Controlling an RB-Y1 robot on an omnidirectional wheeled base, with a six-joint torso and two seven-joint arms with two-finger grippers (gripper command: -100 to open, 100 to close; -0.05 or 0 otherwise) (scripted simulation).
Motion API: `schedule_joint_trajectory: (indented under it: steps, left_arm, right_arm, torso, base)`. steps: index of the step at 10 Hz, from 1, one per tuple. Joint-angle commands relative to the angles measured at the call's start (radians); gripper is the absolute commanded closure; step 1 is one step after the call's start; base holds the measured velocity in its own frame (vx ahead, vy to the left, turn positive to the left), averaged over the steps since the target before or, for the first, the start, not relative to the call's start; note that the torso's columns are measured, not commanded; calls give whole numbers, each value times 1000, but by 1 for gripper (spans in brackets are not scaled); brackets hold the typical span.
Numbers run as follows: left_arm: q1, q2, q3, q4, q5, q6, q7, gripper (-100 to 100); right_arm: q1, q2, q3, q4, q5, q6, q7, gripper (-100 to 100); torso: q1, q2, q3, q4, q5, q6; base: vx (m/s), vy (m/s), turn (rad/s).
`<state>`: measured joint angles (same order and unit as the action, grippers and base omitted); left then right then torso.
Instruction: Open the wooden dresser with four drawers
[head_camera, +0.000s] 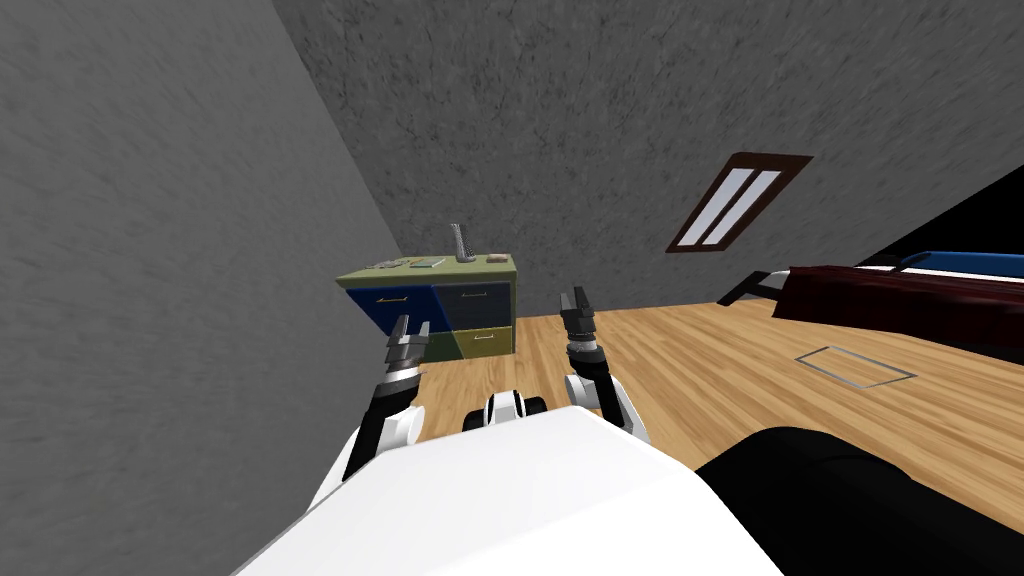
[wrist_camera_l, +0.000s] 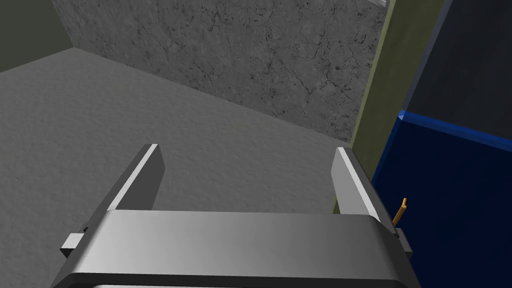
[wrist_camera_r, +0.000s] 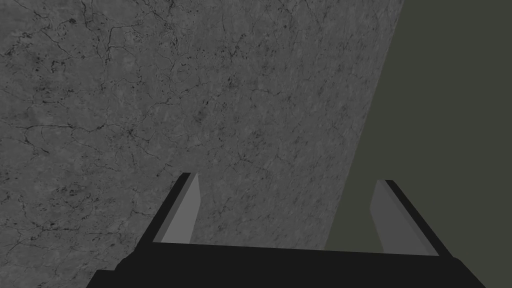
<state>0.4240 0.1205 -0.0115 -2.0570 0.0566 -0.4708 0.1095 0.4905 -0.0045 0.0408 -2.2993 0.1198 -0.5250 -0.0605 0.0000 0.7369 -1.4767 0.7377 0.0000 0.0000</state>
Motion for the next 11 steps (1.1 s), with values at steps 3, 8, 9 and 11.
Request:
schedule_joint_trajectory:
  steps: [3,8,9,11]
  left_arm:
    - [-40,-3,-1,97,-6,34,-4,-100]
    - [-101,-5,-8,232,-17,76,-13,-100]
    - [-109,-5,-8,250,-19,82,-15,-100]
    - [-126,-7,-10,287,-22,93,-17,-100]
  right_arm:
    - [0,0,0,0,0,0,0,0]
    - [0,0,0,0,0,0,0,0]
    - [0,0,0,0,0,0,0,0]
    - [0,0,0,0,0,0,0,0]
  torso:
    - [0,2,1,1,0,0]
    - [0,-2,-1,-1,0,0]
    - [0,-2,-1,-1,0,0]
    - [-1,2,1,1,0,0]
  base:
    - [142,-1,-36]
    - [145,10,-47]
    - [167,12,-37]
    - [136,3,-37]
